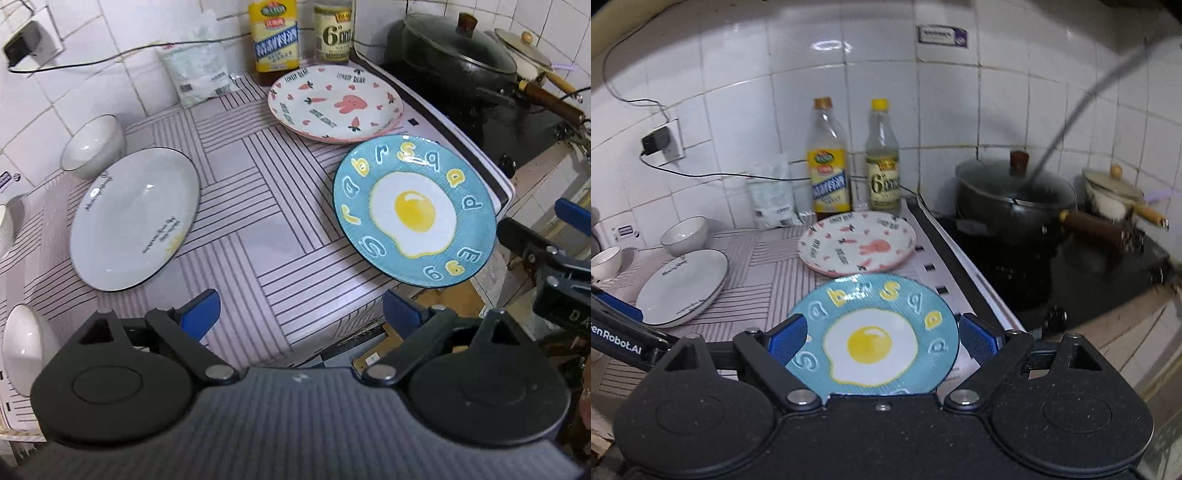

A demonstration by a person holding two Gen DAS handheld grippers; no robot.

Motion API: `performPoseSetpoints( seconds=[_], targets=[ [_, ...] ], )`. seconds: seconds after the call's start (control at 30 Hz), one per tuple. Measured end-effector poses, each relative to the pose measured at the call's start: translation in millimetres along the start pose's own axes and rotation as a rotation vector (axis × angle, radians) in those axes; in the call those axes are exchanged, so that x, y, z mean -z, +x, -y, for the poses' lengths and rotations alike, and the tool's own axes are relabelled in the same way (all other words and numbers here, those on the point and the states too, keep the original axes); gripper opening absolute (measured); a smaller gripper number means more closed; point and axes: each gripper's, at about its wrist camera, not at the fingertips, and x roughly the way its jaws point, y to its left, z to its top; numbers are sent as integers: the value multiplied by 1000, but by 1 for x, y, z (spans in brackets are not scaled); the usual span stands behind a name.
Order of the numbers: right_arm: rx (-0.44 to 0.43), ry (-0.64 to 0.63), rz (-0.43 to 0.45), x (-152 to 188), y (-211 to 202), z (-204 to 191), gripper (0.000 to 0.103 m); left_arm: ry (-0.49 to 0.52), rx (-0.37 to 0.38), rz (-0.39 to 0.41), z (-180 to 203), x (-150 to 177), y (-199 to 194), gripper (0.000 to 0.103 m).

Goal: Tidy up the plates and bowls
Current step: 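Move both grippers to the rim of the blue fried-egg plate, then close both grippers on the blue plate rim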

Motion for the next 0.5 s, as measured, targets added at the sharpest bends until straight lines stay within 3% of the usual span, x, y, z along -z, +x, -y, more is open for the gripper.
performPoseSetpoints(
  seconds=[0.23, 0.4, 0.5],
  targets=[
    [92, 68, -56, 22, 42, 17, 92, -59, 36, -7, 1, -7, 44, 96],
    [100, 90, -88, 29, 63, 25, 91, -63, 69, -28, 1, -17, 75, 95],
    [106, 85, -103, 33, 81, 31, 91, -44, 95, -50, 3, -22, 91, 90]
  ],
)
